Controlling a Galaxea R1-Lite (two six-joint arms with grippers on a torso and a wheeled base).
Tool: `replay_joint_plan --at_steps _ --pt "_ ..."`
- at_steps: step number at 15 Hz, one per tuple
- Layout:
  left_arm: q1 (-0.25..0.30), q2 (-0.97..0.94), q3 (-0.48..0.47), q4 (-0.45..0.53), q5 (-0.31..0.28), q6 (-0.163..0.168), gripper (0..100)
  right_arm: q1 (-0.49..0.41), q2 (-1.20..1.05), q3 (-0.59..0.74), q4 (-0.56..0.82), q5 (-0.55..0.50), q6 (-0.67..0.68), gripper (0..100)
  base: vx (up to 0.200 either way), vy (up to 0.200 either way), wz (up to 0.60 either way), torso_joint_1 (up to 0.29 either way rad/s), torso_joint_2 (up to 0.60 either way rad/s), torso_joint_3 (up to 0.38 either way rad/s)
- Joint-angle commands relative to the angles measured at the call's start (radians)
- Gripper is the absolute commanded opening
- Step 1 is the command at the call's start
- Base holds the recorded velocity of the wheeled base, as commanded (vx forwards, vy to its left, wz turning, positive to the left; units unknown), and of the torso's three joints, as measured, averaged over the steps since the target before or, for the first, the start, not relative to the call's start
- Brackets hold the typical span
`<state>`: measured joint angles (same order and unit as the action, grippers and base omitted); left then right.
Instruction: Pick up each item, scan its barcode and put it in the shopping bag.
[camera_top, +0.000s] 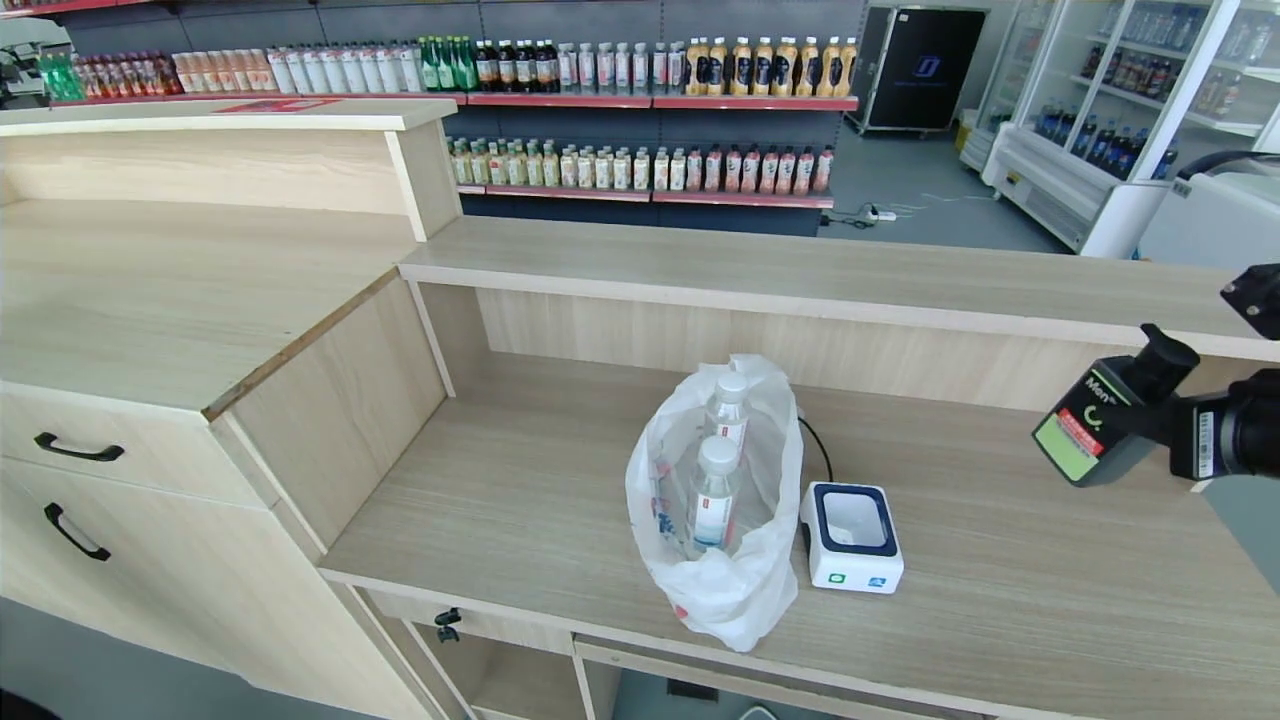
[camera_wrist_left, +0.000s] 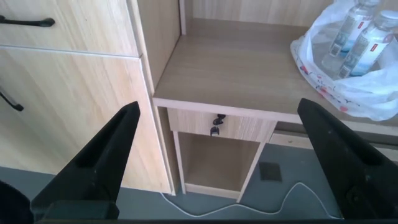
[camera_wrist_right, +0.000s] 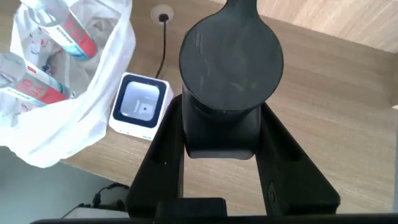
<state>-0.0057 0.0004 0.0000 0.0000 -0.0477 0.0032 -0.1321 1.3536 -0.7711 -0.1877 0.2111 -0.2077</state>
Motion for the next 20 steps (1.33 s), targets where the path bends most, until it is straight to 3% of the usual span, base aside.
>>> replay_joint_plan --at_steps 1,7,14,20 --pt "0.0 0.001 0.0 0.0 0.0 0.0 100 0.078 -0.002 0.07 -0.095 -0.018 0.033 0 0.0 0.0 0.6 -0.007 0.0 -0.007" --pt "0.0 0.001 0.0 0.0 0.0 0.0 100 0.086 0.128 0.113 -0.159 -0.016 0.073 0 0.0 0.0 0.0 0.0 0.0 0.0" --pt "0.0 0.001 0.0 0.0 0.0 0.0 100 0.287 0.352 0.161 -0.512 -0.01 0.195 0 0.0 0.0 0.0 0.0 0.0 0.0" --pt "0.0 0.001 0.0 0.0 0.0 0.0 100 0.348 0.446 0.171 -0.553 -0.01 0.188 0 0.0 0.0 0.0 0.0 0.0 0.0"
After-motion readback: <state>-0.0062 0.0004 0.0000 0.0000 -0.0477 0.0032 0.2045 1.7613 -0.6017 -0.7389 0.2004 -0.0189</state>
